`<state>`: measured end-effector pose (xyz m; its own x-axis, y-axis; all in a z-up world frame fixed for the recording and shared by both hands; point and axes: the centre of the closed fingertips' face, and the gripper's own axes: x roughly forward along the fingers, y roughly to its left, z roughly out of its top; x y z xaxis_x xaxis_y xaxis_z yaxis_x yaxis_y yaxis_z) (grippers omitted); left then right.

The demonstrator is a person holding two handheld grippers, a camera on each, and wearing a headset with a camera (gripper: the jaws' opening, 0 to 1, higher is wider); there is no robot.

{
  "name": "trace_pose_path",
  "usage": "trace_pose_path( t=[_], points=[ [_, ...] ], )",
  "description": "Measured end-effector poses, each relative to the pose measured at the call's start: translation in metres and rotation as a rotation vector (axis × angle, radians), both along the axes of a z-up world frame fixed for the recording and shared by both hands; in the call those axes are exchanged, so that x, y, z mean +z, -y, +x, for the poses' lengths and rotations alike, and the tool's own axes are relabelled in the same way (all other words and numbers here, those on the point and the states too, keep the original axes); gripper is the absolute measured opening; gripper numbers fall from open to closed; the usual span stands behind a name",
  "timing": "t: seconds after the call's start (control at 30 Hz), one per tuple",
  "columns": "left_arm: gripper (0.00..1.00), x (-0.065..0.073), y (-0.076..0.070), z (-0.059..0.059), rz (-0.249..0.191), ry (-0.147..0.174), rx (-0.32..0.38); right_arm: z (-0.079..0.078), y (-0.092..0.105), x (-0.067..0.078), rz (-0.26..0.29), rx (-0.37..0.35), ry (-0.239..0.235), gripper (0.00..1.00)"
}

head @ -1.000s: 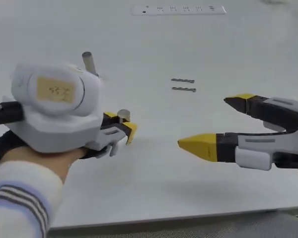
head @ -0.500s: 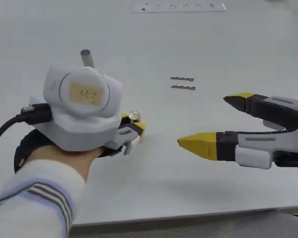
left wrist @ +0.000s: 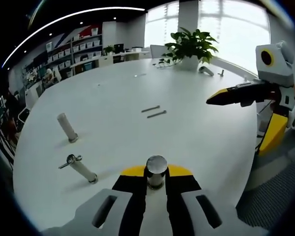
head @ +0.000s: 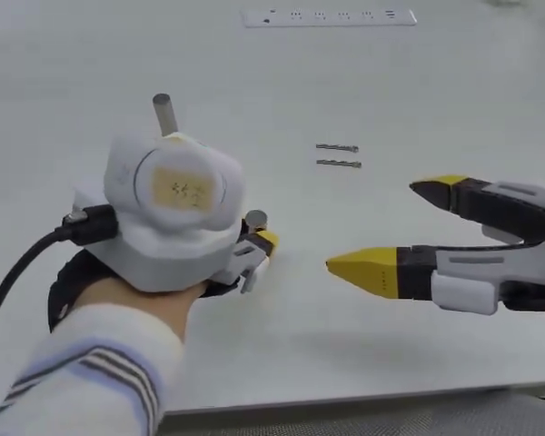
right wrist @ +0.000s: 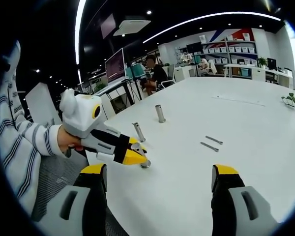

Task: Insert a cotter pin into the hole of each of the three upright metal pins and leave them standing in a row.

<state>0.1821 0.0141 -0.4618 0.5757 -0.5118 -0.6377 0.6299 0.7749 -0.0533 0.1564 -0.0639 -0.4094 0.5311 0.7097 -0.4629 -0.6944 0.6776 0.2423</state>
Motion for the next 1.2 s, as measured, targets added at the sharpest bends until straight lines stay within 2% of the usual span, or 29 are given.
trace_pose_path(
  t=[0.07, 0.17, 0.2, 0.3, 0.4, 0.5, 0.57, 0.67, 0.73, 0.77, 0.83, 0.87, 0.9, 0.93, 0.97, 1.03, 1.13, 1.2],
  points=[
    [0.11, 0.000, 0.001, -0.002, -0.045, -0.057, 0.037, 0.001, 0.001, 0.000, -0.003, -0.003, 0.000, 0.87],
    [0.12, 0.000, -0.001, 0.000, -0.050, -0.075, 0.033, 0.001, 0.000, 0.000, -0.003, 0.000, 0.001, 0.87],
    [0.12, -0.001, -0.001, -0.001, -0.051, -0.092, 0.036, 0.001, 0.000, 0.000, -0.004, 0.001, 0.000, 0.87],
    [0.13, -0.001, -0.001, -0.004, -0.046, -0.102, 0.020, 0.001, -0.001, 0.000, -0.004, 0.004, 0.000, 0.87],
    [0.14, -0.003, -0.003, -0.007, -0.017, -0.094, -0.023, 0.000, -0.003, 0.000, -0.004, 0.009, 0.000, 0.87],
    [0.22, 0.000, -0.004, -0.008, -0.004, -0.071, -0.060, 0.000, -0.004, 0.000, -0.005, 0.012, -0.001, 0.87],
    [0.28, 0.003, -0.005, -0.010, -0.010, -0.068, -0.087, 0.000, -0.004, 0.000, -0.005, 0.014, 0.000, 0.87],
    [0.35, 0.010, -0.004, -0.015, -0.039, -0.061, -0.156, 0.000, -0.004, -0.001, -0.008, 0.017, 0.000, 0.87],
    [0.40, 0.018, -0.001, -0.020, -0.069, -0.033, -0.239, 0.001, -0.004, -0.001, -0.008, 0.017, 0.000, 0.87],
    [0.43, 0.023, 0.001, -0.025, -0.110, -0.032, -0.256, 0.001, -0.005, -0.001, -0.009, 0.018, 0.000, 0.87],
    [0.53, 0.029, 0.000, -0.028, -0.151, -0.025, -0.271, 0.001, -0.005, -0.001, -0.010, 0.019, 0.000, 0.87],
    [0.57, 0.031, -0.002, -0.030, -0.160, -0.027, -0.275, 0.001, -0.004, -0.001, -0.010, 0.018, 0.000, 0.87],
    [0.60, 0.033, -0.004, -0.033, -0.158, -0.016, -0.296, 0.001, -0.004, -0.001, -0.011, 0.018, 0.000, 0.86],
    [0.65, 0.034, -0.006, -0.035, -0.163, -0.019, -0.307, 0.001, -0.004, -0.001, -0.011, 0.017, 0.000, 0.86],
    [0.68, 0.034, -0.008, -0.040, -0.177, -0.040, -0.323, 0.001, -0.004, -0.002, -0.012, 0.017, -0.001, 0.86],
    [0.71, 0.034, -0.015, -0.043, -0.179, -0.058, -0.325, 0.001, -0.003, -0.003, -0.015, 0.016, -0.005, 0.86],
    [0.73, 0.037, -0.023, -0.048, -0.189, -0.041, -0.348, 0.001, -0.002, -0.005, -0.023, 0.018, -0.008, 0.86],
    [0.80, 0.040, -0.028, -0.049, -0.216, -0.035, -0.343, 0.002, -0.002, -0.004, -0.024, 0.018, -0.008, 0.86]
  ],
)
